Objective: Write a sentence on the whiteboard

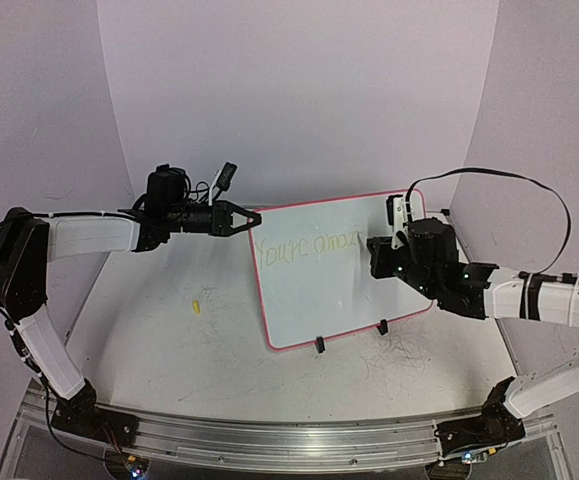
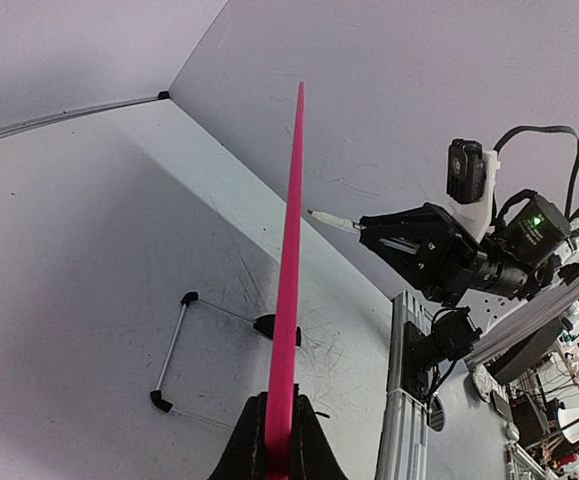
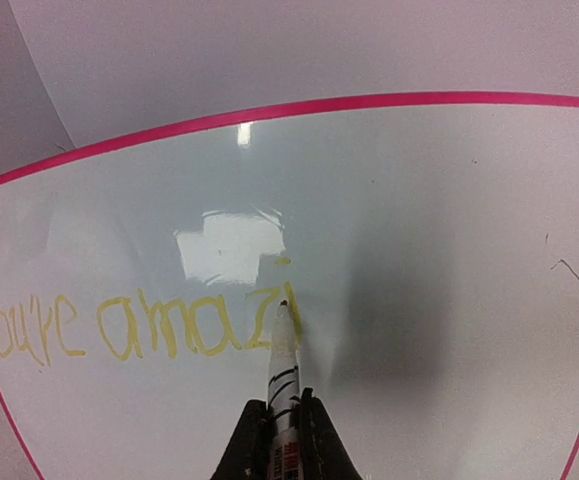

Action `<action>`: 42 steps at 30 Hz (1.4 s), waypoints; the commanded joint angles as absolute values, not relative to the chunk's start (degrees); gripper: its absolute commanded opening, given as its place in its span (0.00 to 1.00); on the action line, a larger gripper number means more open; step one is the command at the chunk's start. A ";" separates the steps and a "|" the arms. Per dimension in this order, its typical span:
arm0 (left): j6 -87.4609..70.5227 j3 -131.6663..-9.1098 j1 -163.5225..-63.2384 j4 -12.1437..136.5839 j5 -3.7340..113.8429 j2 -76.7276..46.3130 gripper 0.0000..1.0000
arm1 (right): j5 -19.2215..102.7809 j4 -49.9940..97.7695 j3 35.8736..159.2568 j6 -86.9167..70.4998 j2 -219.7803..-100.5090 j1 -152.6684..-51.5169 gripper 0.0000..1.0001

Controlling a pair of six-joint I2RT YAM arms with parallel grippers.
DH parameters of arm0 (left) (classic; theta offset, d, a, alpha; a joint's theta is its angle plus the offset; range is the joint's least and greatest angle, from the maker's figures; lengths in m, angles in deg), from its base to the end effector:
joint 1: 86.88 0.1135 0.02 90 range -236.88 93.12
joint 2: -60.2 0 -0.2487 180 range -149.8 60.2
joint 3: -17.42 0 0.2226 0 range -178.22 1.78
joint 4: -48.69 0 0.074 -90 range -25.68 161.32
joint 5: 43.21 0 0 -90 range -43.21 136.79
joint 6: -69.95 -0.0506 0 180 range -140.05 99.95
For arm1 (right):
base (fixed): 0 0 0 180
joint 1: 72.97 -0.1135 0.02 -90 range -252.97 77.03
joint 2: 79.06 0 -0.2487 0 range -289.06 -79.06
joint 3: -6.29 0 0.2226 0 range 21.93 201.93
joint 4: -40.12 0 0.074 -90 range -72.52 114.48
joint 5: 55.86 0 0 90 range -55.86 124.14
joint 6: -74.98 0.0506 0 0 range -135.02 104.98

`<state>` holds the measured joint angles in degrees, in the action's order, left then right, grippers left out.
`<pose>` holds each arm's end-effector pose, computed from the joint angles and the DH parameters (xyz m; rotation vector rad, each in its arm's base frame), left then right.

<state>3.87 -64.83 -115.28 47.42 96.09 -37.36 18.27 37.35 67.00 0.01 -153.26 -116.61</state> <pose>0.3083 -0.2103 0.2753 0.7344 1.8221 -1.3983 0.2169 0.1877 0.2665 -0.2709 1.8485 0.4570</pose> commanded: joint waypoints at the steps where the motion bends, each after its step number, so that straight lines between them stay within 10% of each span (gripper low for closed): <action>1: 3.07 -64.60 -115.36 49.03 94.87 -35.49 0.00 | 16.26 39.07 69.86 -1.40 -153.77 -116.11 0.00; 42: 3.07 -64.66 -115.53 49.03 94.96 -35.70 0.00 | 17.07 40.73 67.21 0.05 -155.63 -115.78 0.00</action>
<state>3.96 -64.83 -115.35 47.50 96.05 -37.36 18.44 38.26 64.41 1.08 -153.93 -116.01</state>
